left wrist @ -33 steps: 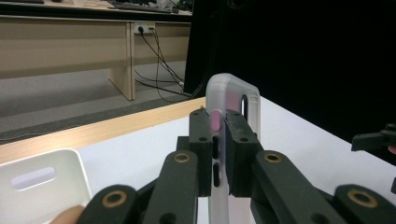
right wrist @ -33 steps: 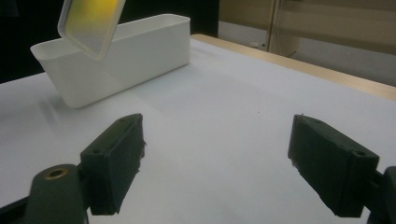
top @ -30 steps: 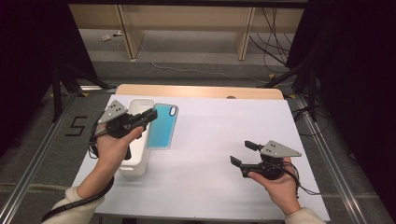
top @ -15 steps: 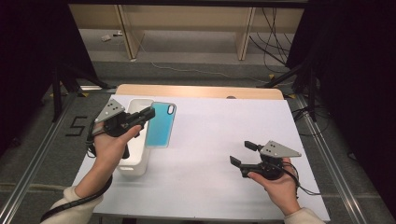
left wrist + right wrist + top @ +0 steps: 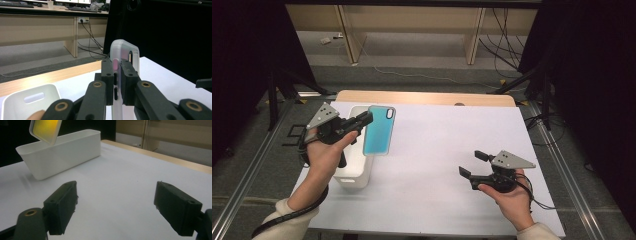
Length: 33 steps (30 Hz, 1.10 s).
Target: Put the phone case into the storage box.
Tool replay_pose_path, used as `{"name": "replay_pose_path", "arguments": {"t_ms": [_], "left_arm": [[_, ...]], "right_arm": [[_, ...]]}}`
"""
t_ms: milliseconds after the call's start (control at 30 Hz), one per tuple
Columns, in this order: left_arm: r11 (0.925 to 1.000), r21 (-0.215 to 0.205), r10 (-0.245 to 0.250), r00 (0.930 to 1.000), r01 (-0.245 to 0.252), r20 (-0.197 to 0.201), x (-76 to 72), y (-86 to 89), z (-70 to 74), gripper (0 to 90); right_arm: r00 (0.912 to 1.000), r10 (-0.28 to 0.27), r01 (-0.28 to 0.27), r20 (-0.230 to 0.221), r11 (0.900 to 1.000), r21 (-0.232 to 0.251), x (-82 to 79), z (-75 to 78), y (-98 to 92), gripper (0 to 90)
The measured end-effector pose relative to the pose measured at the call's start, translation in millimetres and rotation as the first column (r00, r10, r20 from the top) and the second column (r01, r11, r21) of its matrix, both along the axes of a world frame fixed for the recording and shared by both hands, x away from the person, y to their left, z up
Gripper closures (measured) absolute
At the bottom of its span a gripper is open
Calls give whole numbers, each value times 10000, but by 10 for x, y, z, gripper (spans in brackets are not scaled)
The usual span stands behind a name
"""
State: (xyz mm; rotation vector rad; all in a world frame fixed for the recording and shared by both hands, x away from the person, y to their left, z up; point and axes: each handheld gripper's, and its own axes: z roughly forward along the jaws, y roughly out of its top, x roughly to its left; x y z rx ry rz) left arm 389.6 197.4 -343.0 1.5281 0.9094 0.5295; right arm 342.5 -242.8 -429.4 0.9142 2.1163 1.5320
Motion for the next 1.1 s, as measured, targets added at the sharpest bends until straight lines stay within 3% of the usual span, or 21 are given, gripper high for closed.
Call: {"name": "replay_pose_path", "arguments": {"t_ms": [67, 167, 200, 367, 400, 467, 633, 667, 1033, 1100], "left_arm": [[10000, -3, 10, 10000, -10, 19, 7, 17, 6, 824], [10000, -67, 68, 10000, -68, 33, 16, 47, 12, 824], [9999, -92, 81, 10000, -80, 42, 19, 56, 14, 824], [9998, -114, 147, 9999, -147, 35, 31, 97, 24, 824], [9998, -122, 152, 9999, -151, 39, 34, 105, 24, 824], [9998, -93, 149, 9999, -149, 30, 44, 124, 22, 824], [9994, -172, 303, 9995, -303, -14, 62, 173, 18, 824], [9993, -184, 321, 9995, -322, -20, 64, 185, 21, 824], [9983, -295, 507, 9986, -510, -118, 100, 265, 0, 825], [9983, -261, 517, 9986, -519, -97, 105, 279, -2, 824]], "right_arm": [[9999, 19, -17, -149, 9999, 142, -6, -4, 2, 201], [9995, -68, 66, 323, 9999, 78, 11, -14, -9, 201], [10000, -39, 39, -6, 9999, 157, -6, -9, -3, 202], [10000, -53, 53, 7, 9999, 162, -9, -16, -14, 201], [9999, -128, 128, -24, 9999, -89, -16, -2, -30, 202], [9999, -99, 100, 112, 9999, -84, -8, -2, -32, 202], [10000, -9, 9, 3, 9999, 172, -6, -17, -15, 201], [10000, -61, 61, -43, 10000, -66, -12, -4, -30, 201], [9999, -108, 108, -44, 9999, 0, -11, -3, -31, 203], [9998, -132, 129, -169, 9998, -179, -16, 6, -41, 202]]}}
